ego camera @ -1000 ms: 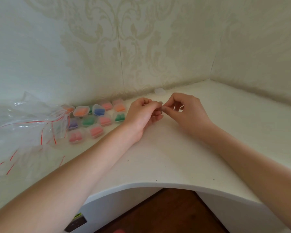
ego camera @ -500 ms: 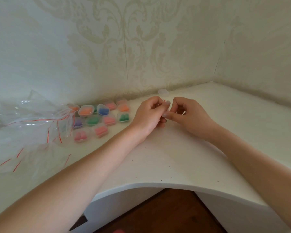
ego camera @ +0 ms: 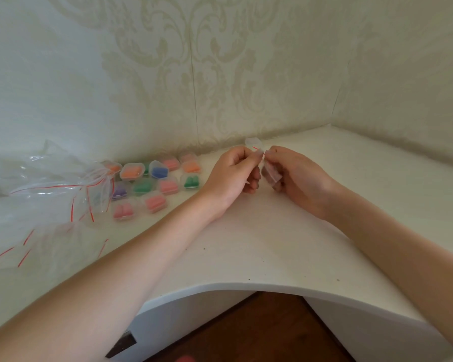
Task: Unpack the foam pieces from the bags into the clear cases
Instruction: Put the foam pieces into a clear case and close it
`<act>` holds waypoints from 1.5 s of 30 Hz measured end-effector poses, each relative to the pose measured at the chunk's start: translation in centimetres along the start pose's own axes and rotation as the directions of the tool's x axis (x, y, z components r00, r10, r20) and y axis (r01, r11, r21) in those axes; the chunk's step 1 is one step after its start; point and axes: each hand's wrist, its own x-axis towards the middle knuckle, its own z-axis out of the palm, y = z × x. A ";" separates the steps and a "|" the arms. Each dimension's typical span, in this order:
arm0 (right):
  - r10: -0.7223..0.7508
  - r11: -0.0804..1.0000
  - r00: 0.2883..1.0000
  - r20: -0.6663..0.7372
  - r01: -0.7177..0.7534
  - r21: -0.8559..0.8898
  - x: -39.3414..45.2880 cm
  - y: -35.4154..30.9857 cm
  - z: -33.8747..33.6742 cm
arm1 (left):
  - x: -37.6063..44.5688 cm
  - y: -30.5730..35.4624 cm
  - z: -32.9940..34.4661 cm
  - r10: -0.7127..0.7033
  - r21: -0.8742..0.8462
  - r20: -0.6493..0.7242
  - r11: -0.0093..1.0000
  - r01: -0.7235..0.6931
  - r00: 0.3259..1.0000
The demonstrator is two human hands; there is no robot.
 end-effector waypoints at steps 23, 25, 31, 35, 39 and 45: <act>-0.371 0.745 0.871 -0.322 0.072 -0.663 -0.1 1.0 0.4 | -0.9 -0.5 0.8 0.197 0.473 0.023 0.861 -0.185 0.980; -0.455 0.695 0.863 -0.219 0.191 -0.693 -0.2 0.7 0.2 | -0.7 -0.5 0.6 0.212 0.443 -0.058 0.881 -0.165 0.976; -0.551 0.503 0.834 -0.029 0.303 -0.810 -0.2 0.8 0.3 | -0.6 -0.5 0.2 0.287 0.473 -0.097 0.856 -0.210 0.953; -0.421 0.554 0.906 -0.048 0.214 -0.805 -0.2 0.7 0.1 | -1.1 -0.4 0.4 0.400 0.502 0.031 0.786 -0.361 0.916; -0.245 0.577 0.967 0.063 0.198 -0.792 0.2 1.6 -0.5 | -1.4 -0.6 0.7 0.460 0.517 0.094 0.735 -0.438 0.883; -0.230 0.832 0.973 -0.030 0.180 -0.525 0.3 0.7 -0.2 | -0.3 0.2 0.0 0.189 0.128 -0.372 0.980 -0.152 0.909</act>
